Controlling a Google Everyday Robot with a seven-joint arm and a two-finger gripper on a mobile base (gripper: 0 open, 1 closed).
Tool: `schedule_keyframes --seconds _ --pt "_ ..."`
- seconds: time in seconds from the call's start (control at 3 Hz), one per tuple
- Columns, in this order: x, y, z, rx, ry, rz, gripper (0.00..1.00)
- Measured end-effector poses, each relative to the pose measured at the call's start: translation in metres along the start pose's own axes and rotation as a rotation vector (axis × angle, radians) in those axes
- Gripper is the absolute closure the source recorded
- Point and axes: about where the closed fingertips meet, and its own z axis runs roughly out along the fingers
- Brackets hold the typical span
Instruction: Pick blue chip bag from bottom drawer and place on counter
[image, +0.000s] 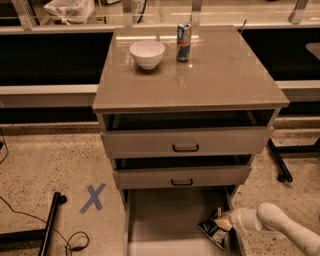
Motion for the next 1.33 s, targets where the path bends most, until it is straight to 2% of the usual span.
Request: schedule_keyframes --seconds 0.33,0.67,1.0,1.33 --pt "-0.027 0.038 -0.029 -0.126 -0.138 -0.115 0.96" --pt "-0.064 0.08 -0.09 -0.156 -0.277 -0.315 1.0" --pt "-0.094 0.138 -0.135 -0.164 -0.29 -0.499 1.0" --pt "-0.143 0.21 -0.184 -0.129 -0.246 -0.65 1.0"
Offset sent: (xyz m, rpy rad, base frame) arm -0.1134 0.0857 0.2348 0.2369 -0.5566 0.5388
